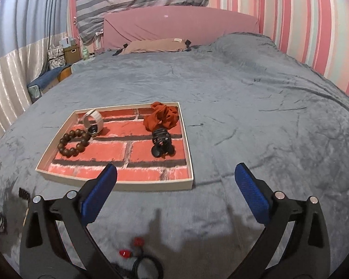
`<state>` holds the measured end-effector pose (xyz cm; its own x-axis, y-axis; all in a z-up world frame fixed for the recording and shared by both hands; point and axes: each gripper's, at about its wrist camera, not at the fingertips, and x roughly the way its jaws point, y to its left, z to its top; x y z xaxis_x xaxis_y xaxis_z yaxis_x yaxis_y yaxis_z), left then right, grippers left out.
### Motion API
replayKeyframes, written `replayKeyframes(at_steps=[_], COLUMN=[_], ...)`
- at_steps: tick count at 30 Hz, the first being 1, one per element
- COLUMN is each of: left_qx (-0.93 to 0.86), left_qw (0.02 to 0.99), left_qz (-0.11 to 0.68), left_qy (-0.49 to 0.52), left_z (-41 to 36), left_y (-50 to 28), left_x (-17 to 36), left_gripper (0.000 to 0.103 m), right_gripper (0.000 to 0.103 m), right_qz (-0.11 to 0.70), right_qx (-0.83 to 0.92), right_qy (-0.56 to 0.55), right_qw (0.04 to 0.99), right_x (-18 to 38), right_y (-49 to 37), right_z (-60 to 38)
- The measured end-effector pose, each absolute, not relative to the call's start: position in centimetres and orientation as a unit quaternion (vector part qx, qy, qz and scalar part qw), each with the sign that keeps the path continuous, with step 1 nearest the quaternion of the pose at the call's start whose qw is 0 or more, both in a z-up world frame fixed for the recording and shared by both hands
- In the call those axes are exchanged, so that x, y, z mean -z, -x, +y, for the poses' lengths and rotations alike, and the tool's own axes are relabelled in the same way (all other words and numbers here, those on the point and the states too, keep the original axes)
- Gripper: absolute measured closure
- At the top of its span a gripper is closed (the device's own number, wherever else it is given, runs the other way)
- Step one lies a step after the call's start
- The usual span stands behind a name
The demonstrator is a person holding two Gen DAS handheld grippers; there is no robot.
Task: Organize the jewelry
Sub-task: 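Withdraw both grippers from the tray toward the remaining jewelry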
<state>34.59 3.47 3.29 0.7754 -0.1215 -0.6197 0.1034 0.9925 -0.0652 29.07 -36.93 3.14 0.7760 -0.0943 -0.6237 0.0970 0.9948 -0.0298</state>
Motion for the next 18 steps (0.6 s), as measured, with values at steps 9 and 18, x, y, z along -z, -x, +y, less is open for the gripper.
replayKeyframes(at_steps=[9,18], left_qx=[0.050,0.049], left_qw=[0.941,0.936], left_qz=[0.336,0.349], left_qy=[-0.013,-0.004], left_z=[5.0,6.5], left_y=[-29.2,-25.9], left_x=[-1.0,1.1], left_gripper=[0.012,0.012], right_gripper=[0.004,0.005], right_qz=[0.332,0.342], right_qx=[0.047,0.038], right_qy=[0.009,-0.008], right_qw=[0.942,0.939], right_x=[-1.5,0.4], right_y=[-24.9,-22.4], right_z=[-34.8,-32.8])
